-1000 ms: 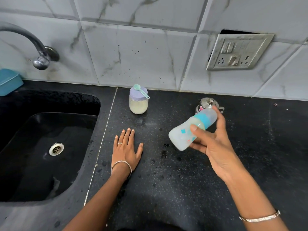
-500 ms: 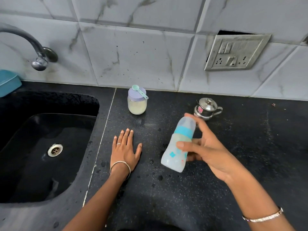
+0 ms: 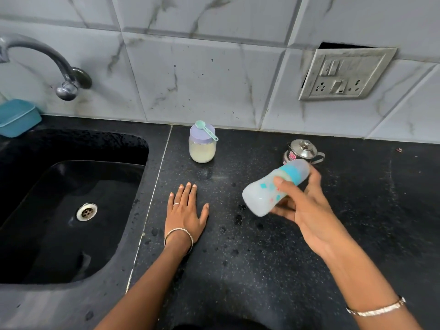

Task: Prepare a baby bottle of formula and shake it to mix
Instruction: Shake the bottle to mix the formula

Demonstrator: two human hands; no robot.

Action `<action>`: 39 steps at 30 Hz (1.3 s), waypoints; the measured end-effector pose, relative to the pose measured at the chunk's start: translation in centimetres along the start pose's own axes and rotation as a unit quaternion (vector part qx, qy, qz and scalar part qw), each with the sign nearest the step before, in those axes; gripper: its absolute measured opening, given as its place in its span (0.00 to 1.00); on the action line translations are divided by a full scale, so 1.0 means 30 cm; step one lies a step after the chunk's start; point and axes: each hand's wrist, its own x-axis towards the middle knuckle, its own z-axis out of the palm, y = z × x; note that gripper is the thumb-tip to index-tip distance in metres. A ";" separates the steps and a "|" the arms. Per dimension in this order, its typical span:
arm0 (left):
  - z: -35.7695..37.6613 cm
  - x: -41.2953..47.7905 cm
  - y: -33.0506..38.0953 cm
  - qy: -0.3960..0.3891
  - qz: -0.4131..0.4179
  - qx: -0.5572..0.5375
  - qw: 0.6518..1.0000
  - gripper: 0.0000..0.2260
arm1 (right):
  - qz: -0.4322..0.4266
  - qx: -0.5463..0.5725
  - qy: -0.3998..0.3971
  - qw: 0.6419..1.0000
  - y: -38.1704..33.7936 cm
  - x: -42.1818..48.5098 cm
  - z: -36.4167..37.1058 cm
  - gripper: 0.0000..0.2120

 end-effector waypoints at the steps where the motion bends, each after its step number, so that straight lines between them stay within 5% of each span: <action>1: 0.000 -0.001 0.000 0.001 0.000 0.000 1.000 0.36 | 0.017 -0.035 -0.034 0.999 -0.009 -0.011 0.003 0.41; 4: 0.000 0.001 -0.001 0.000 0.000 0.001 1.000 0.36 | 0.029 -0.093 -0.087 0.991 -0.034 -0.025 -0.009 0.41; 8: 0.004 0.003 -0.002 -0.002 0.000 0.001 1.000 0.36 | -0.016 -0.012 0.001 1.000 -0.038 0.005 -0.007 0.40; 13: 0.003 0.004 -0.004 -0.002 0.001 -0.002 1.000 0.36 | 0.029 -0.143 -0.156 0.977 -0.034 -0.043 0.044 0.40; 18: 0.006 0.004 -0.003 0.004 -0.001 -0.005 1.000 0.36 | -0.013 -0.003 -0.006 1.000 -0.027 0.006 0.039 0.33; 23: 0.003 0.003 -0.004 -0.001 0.002 -0.001 1.000 0.36 | 0.050 -0.087 -0.105 0.989 -0.011 -0.027 0.048 0.40; 29: 0.004 0.001 -0.001 0.001 0.000 -0.008 1.000 0.36 | 0.008 0.007 -0.032 0.999 0.010 -0.003 0.050 0.39; 33: 0.004 0.002 -0.004 0.010 0.001 -0.011 1.000 0.35 | 0.035 -0.077 -0.127 0.988 -0.014 -0.036 0.040 0.40; 39: 0.007 0.001 -0.002 0.006 0.000 -0.005 1.000 0.36 | -0.005 -0.005 -0.037 0.999 -0.006 -0.012 0.028 0.41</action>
